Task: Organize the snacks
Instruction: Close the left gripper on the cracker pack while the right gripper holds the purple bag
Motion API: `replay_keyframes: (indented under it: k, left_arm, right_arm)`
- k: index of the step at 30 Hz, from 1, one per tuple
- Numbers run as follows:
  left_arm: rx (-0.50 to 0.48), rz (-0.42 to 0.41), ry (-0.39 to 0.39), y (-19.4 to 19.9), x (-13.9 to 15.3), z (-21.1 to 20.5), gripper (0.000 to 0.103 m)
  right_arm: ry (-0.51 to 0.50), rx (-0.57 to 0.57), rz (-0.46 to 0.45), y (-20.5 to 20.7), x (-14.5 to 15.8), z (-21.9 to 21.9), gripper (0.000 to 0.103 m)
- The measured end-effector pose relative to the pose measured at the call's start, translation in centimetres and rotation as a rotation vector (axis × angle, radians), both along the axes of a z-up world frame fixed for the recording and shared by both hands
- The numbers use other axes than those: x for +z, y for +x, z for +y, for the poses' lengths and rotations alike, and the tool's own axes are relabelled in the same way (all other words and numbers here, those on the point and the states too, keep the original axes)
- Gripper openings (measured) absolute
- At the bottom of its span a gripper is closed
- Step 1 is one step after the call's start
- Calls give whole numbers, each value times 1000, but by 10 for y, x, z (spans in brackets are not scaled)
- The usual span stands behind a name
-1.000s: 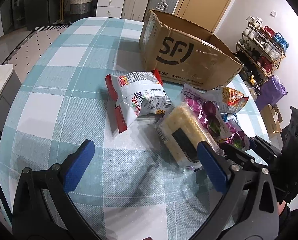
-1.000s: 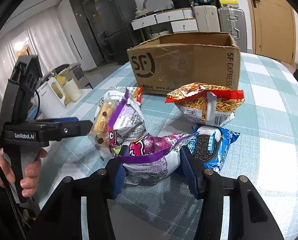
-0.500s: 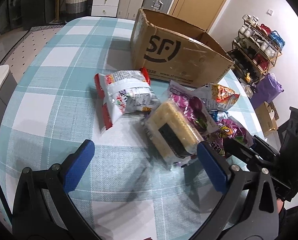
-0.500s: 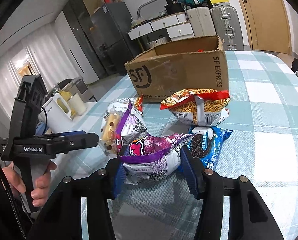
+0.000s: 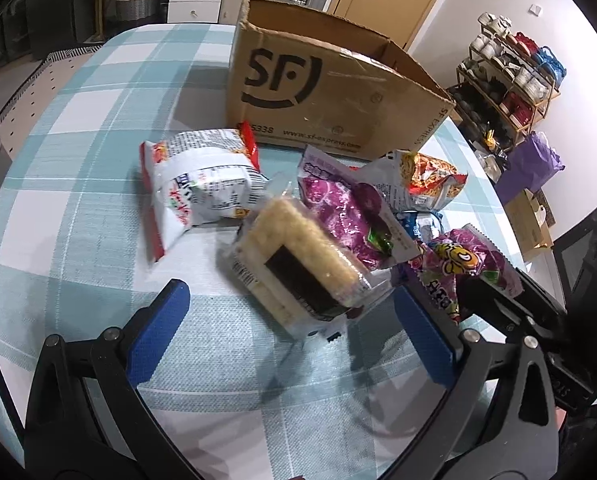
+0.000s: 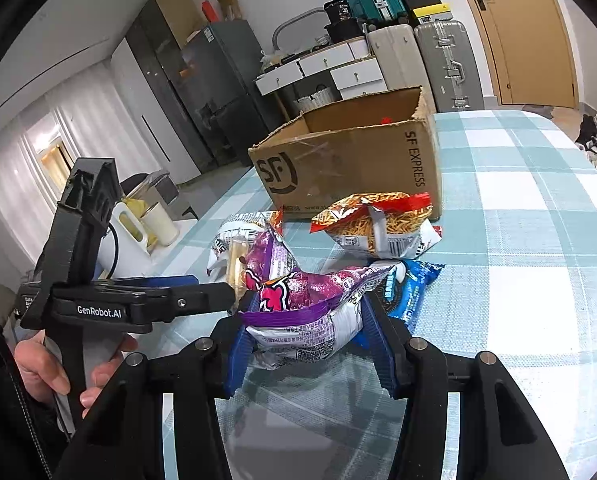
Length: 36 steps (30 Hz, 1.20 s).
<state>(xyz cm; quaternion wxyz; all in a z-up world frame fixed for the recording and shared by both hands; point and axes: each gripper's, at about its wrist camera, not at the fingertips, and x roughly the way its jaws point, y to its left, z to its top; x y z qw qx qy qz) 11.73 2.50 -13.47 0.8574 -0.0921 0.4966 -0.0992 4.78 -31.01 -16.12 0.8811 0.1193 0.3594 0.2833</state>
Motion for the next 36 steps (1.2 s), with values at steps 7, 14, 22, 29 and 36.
replay_keyframes:
  k: [7,14,22,29,36]
  left_arm:
    - [8,39,12,11,-14,-8,101]
    - [29,30,-6,17,-19,-3,97]
    - [39,25,-87,9,-26,21,81]
    - [7,-3,-98,4,-29,32,69]
    - [-2,0,-120,1,-30,46,61]
  right_arm:
    - [15,-13,5,-3,-1,-7,52]
    - [21,-22,6,-6,-1,-12,52]
    - [19,-23,8,-4,0,-12,52]
    - [1,-17,11,-4,1,-5,52]
    - [-20,-14,6,-6,5,3,52]
